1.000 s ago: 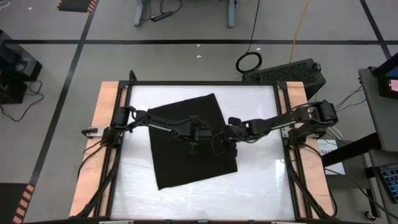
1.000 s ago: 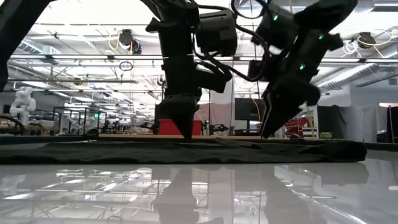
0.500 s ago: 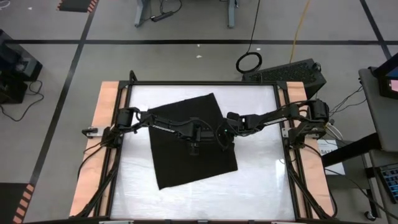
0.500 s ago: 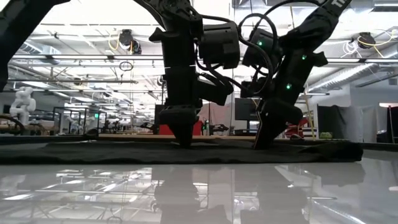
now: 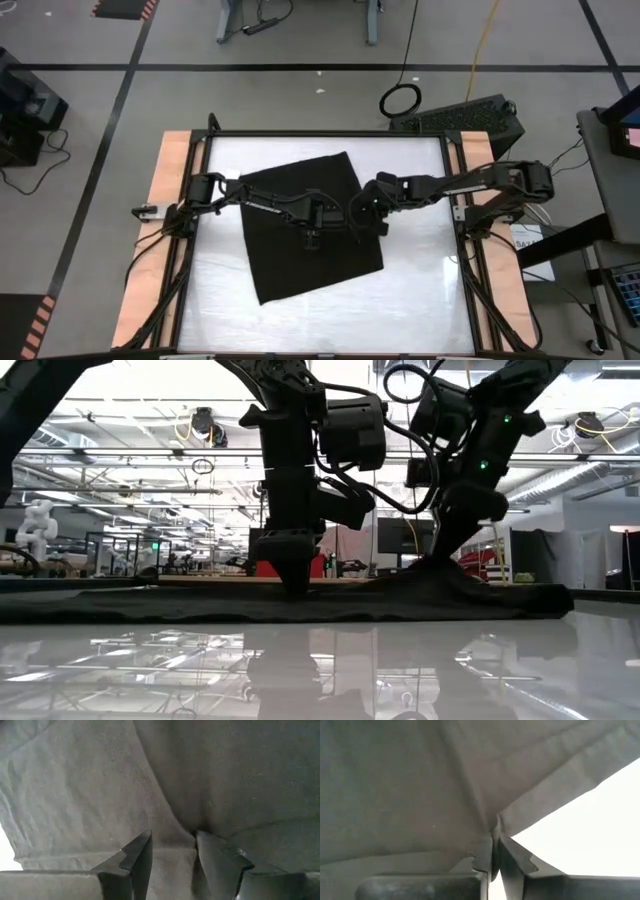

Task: Roll towel into tight, uniform cylinder
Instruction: Roll the black towel

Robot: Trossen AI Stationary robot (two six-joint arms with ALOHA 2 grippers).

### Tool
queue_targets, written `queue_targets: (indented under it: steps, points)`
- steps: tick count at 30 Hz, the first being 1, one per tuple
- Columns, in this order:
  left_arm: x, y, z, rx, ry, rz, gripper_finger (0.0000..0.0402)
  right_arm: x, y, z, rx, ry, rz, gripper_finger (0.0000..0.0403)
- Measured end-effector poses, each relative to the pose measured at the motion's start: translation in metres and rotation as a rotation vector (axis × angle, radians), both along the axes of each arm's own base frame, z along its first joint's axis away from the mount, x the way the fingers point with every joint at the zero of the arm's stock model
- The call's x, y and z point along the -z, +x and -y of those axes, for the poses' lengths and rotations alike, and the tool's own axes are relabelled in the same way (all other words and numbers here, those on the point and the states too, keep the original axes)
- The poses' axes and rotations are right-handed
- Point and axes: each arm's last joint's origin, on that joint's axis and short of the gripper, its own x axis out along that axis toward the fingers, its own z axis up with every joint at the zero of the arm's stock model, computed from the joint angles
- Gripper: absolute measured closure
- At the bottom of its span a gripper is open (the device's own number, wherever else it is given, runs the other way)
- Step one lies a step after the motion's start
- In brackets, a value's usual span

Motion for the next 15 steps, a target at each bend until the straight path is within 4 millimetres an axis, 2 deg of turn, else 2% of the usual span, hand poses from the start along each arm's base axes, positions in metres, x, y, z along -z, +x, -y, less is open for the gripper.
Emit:
queue_targets:
  steps: [7,15]
  points:
    - [0.0,0.0,0.0,-0.001,0.0,-0.001,0.0237,-0.009,-0.018,0.008,0.061,0.018,-0.069,0.0386]
    - [0.0,-0.001,0.0,-0.007,-0.001,-0.002,0.0237,-0.006,-0.037,0.015,0.143,-0.015,-0.251,0.0373]
